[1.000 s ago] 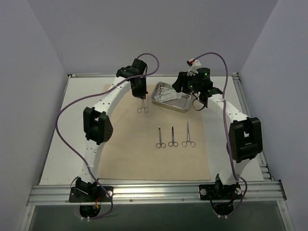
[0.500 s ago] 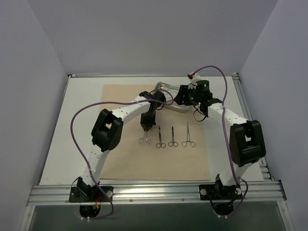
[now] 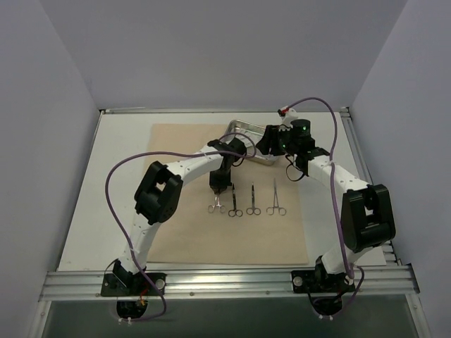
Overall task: Open and lay out the surgical kit
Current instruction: Place the medical item in the surgical kit.
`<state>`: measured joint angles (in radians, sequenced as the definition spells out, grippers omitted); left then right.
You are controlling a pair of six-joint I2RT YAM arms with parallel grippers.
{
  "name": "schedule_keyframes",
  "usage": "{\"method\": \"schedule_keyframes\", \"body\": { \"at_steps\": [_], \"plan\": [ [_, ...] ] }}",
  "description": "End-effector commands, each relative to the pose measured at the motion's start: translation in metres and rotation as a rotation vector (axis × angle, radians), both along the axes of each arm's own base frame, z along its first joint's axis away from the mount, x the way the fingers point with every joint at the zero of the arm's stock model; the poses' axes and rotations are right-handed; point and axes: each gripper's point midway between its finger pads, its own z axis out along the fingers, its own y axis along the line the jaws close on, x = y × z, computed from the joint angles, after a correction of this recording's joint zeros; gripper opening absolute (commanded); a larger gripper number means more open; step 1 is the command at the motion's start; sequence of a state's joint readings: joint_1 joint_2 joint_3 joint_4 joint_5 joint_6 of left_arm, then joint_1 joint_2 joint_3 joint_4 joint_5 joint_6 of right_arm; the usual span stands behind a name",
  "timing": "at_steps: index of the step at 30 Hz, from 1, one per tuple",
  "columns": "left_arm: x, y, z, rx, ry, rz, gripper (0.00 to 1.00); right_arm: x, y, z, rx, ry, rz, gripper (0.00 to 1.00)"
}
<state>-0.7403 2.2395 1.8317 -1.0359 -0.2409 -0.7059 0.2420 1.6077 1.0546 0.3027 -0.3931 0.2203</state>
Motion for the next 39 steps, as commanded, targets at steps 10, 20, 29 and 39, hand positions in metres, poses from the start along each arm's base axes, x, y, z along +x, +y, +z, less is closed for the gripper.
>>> {"method": "schedule_keyframes", "body": {
  "at_steps": [10, 20, 29, 39],
  "plan": [
    [0.002, -0.002, 0.016, -0.038, -0.031, 0.061, 0.02, -0.005, -0.008, 0.019, -0.012, -0.061, -0.002, 0.50],
    [-0.003, 0.006, 0.009, -0.013, 0.000, 0.075, 0.03, -0.006, -0.016, 0.016, -0.033, -0.059, -0.012, 0.50],
    [-0.006, 0.017, 0.004, 0.025, 0.017, 0.060, 0.09, -0.006, -0.019, 0.012, -0.038, -0.055, -0.016, 0.50],
    [-0.010, 0.028, 0.003, 0.041, 0.049, 0.054, 0.10, -0.005, -0.023, 0.011, -0.049, -0.052, -0.019, 0.51]
  ]
}}
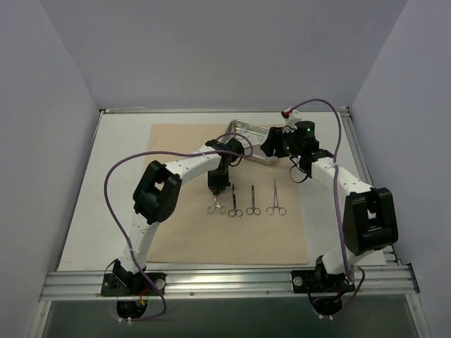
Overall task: Open and lay out the surgical kit
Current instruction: Place the medical item in the surgical kit.
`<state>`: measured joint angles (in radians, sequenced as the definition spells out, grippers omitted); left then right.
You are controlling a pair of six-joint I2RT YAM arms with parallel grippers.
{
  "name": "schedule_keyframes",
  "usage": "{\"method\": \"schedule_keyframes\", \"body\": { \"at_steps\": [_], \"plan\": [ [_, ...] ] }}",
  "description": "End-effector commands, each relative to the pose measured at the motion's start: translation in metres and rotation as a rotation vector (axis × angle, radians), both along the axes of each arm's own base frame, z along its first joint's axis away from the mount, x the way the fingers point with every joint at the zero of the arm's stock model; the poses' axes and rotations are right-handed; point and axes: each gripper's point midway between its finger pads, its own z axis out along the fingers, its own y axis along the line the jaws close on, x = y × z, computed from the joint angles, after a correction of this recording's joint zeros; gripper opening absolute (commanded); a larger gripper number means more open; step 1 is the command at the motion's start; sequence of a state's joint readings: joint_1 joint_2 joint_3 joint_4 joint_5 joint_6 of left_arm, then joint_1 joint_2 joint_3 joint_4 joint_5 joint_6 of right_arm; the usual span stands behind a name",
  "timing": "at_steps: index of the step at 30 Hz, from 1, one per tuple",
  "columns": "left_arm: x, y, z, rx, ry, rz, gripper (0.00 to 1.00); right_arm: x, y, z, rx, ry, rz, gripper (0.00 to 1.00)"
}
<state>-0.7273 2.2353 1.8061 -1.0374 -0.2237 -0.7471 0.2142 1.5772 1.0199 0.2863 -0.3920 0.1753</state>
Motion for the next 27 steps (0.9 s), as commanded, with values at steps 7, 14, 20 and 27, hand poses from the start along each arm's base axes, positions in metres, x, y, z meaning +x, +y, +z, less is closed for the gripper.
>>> {"method": "schedule_keyframes", "body": {
  "at_steps": [7, 14, 20, 27],
  "plan": [
    [-0.010, 0.027, 0.011, 0.037, 0.029, 0.009, 0.10, 0.001, -0.006, 0.014, -0.002, -0.044, -0.007, 0.51],
    [-0.013, 0.020, -0.004, 0.019, 0.069, 0.004, 0.10, -0.002, -0.007, 0.012, -0.009, -0.038, -0.007, 0.51],
    [-0.011, 0.020, -0.007, 0.019, 0.066, 0.007, 0.29, -0.003, -0.011, 0.012, -0.022, -0.039, -0.015, 0.51],
    [-0.013, 0.020, -0.009, 0.016, 0.077, 0.014, 0.41, -0.002, -0.011, 0.011, -0.021, -0.034, -0.013, 0.51]
  ]
}}
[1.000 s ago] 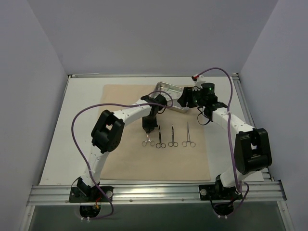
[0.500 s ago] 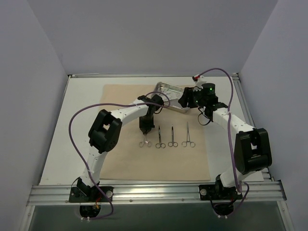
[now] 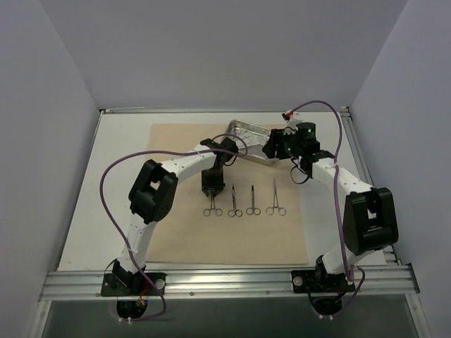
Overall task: Open and lay out the surgical kit
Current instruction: Place the medical item in the surgical kit.
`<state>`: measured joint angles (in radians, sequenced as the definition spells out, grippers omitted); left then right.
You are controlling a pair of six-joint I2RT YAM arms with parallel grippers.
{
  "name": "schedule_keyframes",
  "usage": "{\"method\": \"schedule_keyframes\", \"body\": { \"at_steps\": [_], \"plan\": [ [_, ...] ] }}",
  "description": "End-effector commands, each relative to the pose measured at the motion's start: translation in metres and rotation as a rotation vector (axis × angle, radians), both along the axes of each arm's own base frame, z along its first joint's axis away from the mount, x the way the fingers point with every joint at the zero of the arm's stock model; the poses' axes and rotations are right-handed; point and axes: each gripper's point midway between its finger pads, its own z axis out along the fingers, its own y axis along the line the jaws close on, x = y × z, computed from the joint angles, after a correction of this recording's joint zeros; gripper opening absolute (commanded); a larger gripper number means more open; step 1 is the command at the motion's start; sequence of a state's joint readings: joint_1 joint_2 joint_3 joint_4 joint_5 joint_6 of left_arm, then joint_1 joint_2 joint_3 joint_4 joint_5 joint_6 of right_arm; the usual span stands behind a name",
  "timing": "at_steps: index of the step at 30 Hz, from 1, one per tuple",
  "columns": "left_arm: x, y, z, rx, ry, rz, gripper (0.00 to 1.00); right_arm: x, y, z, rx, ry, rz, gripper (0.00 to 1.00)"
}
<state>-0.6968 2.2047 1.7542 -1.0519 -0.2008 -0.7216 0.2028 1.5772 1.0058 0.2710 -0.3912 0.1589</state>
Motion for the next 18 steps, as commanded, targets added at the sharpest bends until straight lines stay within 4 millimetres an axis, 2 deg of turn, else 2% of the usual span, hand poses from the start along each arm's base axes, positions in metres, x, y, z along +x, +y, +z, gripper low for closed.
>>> {"method": "schedule_keyframes", "body": {
  "at_steps": [1, 5, 8, 10, 14, 15, 17, 18],
  "plan": [
    [-0.006, 0.002, -0.008, 0.006, 0.034, 0.011, 0.41, 0.002, -0.005, 0.021, -0.003, -0.057, -0.009, 0.51],
    [-0.003, 0.003, -0.002, -0.003, 0.026, 0.014, 0.41, 0.003, -0.006, 0.023, -0.009, -0.060, -0.016, 0.51],
    [0.006, -0.005, 0.016, -0.040, -0.010, -0.004, 0.41, 0.006, -0.007, 0.026, -0.013, -0.055, -0.021, 0.51],
    [0.014, -0.010, 0.032, -0.069, -0.049, -0.025, 0.42, 0.013, -0.006, 0.037, -0.022, -0.058, -0.018, 0.51],
    [0.037, -0.025, 0.080, -0.142, -0.161, -0.081, 0.42, 0.033, -0.007, 0.049, -0.085, -0.043, 0.003, 0.51],
    [0.040, -0.030, 0.090, -0.177, -0.172, -0.095, 0.41, 0.033, -0.008, 0.045, -0.114, -0.012, 0.021, 0.51],
    [0.048, -0.038, 0.105, -0.229, -0.202, -0.159, 0.42, 0.049, -0.005, 0.039, -0.140, 0.037, 0.045, 0.51],
    [0.054, -0.043, 0.114, -0.261, -0.222, -0.178, 0.42, 0.047, -0.005, 0.030, -0.152, 0.093, 0.054, 0.50]
  ]
}}
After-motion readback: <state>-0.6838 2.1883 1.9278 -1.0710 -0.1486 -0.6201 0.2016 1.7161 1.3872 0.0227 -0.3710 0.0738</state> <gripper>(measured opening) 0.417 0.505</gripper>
